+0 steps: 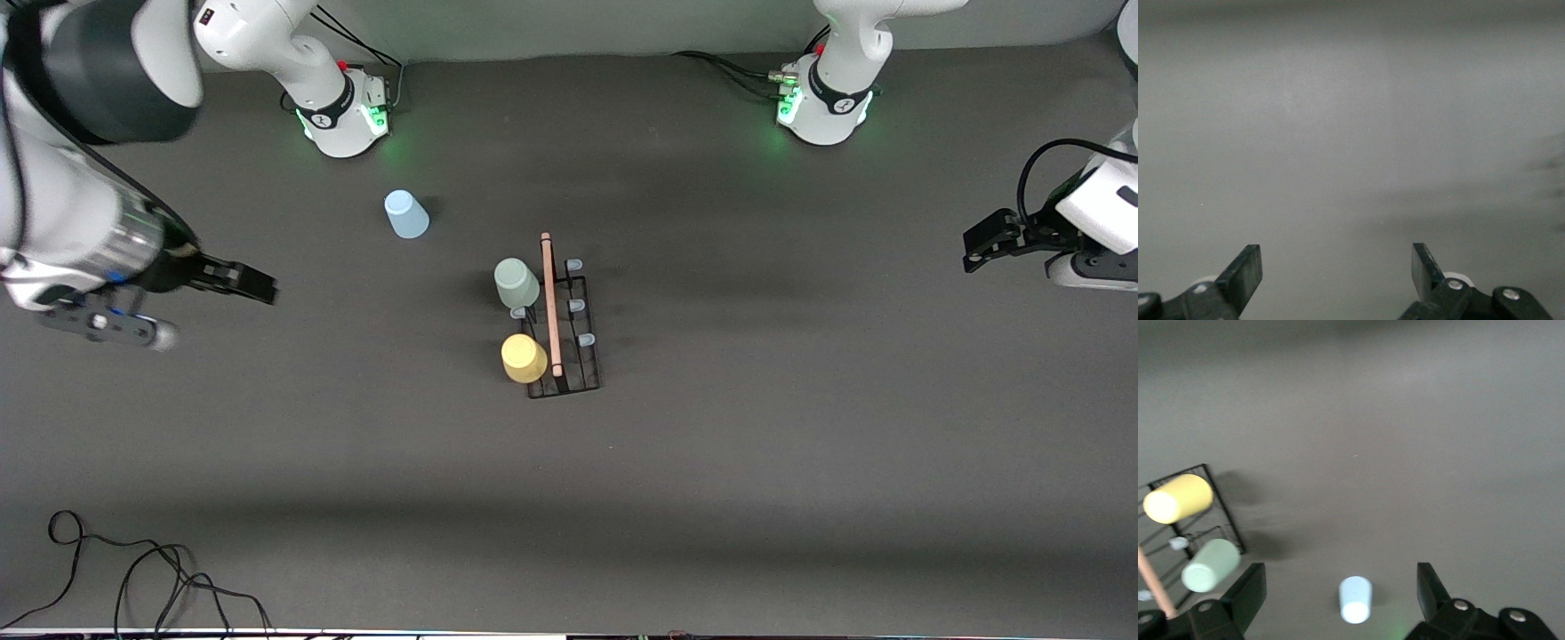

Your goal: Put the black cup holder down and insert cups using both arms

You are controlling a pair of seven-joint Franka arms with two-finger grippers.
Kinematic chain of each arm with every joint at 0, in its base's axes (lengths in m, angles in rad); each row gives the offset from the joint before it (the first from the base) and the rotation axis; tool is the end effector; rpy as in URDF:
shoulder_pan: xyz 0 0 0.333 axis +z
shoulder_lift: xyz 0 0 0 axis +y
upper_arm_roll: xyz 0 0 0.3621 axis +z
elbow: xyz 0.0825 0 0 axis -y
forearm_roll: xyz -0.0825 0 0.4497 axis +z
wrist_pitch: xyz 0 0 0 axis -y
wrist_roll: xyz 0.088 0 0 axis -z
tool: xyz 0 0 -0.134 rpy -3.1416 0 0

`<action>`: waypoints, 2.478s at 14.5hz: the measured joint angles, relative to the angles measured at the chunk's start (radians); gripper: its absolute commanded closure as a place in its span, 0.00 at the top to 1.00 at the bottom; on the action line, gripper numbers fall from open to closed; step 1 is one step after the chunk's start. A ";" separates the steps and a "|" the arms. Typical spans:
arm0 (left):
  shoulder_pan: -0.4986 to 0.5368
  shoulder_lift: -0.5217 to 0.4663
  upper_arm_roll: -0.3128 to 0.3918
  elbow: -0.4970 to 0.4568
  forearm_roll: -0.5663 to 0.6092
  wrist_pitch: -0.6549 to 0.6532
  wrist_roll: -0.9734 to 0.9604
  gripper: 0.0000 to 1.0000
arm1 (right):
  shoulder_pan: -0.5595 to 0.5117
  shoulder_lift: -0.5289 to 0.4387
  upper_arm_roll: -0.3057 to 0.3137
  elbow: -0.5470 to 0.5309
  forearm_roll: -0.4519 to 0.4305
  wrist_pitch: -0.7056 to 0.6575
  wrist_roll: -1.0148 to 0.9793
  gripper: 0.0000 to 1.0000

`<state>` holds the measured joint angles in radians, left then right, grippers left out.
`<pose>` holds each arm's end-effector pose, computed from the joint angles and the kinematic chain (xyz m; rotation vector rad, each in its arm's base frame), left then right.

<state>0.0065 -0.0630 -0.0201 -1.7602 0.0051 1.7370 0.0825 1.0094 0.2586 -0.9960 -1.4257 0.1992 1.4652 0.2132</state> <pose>0.6093 -0.0080 0.5943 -3.1296 0.1516 -0.0620 0.6535 0.1089 0.6108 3.0949 -0.2866 -0.1564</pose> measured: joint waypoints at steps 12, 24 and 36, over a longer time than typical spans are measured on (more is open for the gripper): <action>0.000 0.040 -0.001 0.057 0.001 -0.039 0.001 1.00 | -0.043 -0.009 0.024 -0.003 -0.031 -0.002 -0.036 1.00; -0.001 0.040 -0.001 0.067 0.002 -0.056 0.000 1.00 | -0.604 -0.070 0.670 0.000 -0.173 -0.002 -0.036 1.00; -0.001 0.043 -0.001 0.067 0.002 -0.056 0.000 1.00 | -1.080 -0.134 1.150 -0.033 -0.240 -0.012 -0.039 1.00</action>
<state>0.0059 -0.0199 -0.0215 -1.6937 0.0067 1.6806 0.0825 -0.0711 0.1246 0.1539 -1.4591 -0.0412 1.4533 0.1744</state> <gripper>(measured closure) 0.000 0.000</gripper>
